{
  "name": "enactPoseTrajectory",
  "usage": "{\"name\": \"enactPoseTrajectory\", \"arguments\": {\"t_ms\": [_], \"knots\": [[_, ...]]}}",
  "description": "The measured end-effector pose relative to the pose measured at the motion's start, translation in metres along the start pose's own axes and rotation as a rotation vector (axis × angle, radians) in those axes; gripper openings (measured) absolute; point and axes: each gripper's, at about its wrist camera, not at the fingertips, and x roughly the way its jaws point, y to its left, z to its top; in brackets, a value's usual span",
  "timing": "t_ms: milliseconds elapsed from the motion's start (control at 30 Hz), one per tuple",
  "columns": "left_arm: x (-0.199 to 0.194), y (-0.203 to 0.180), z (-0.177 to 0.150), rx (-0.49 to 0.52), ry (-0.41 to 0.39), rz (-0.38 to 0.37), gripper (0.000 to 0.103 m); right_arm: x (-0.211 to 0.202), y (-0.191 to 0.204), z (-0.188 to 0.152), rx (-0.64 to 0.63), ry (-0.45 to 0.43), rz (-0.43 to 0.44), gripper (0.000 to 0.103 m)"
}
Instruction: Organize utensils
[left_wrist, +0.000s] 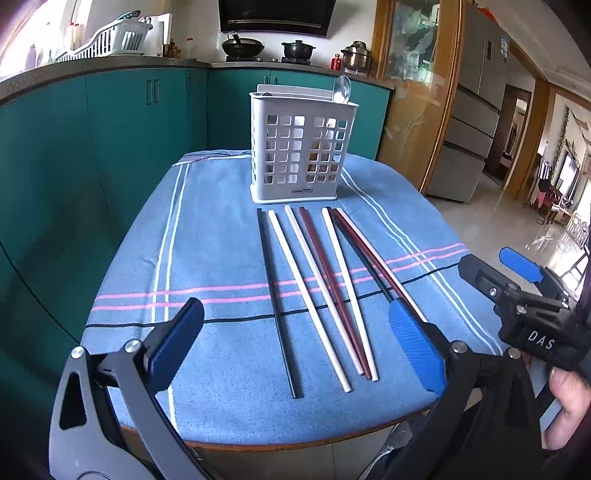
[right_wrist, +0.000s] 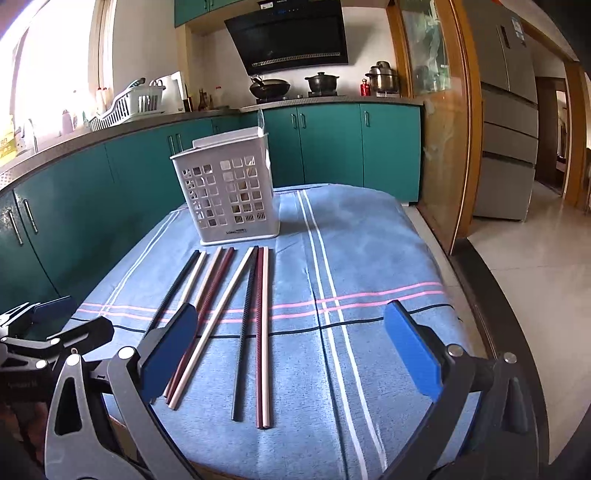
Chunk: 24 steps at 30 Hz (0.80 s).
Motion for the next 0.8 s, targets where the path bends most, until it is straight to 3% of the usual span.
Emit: {"name": "enactPoseTrajectory", "arguments": {"t_ms": [800], "knots": [[0.0069,0.0037,0.0003,-0.008,0.015,-0.008,0.099,0.0038,0.0045,-0.0007,-0.013,0.014,0.025,0.099]]}}
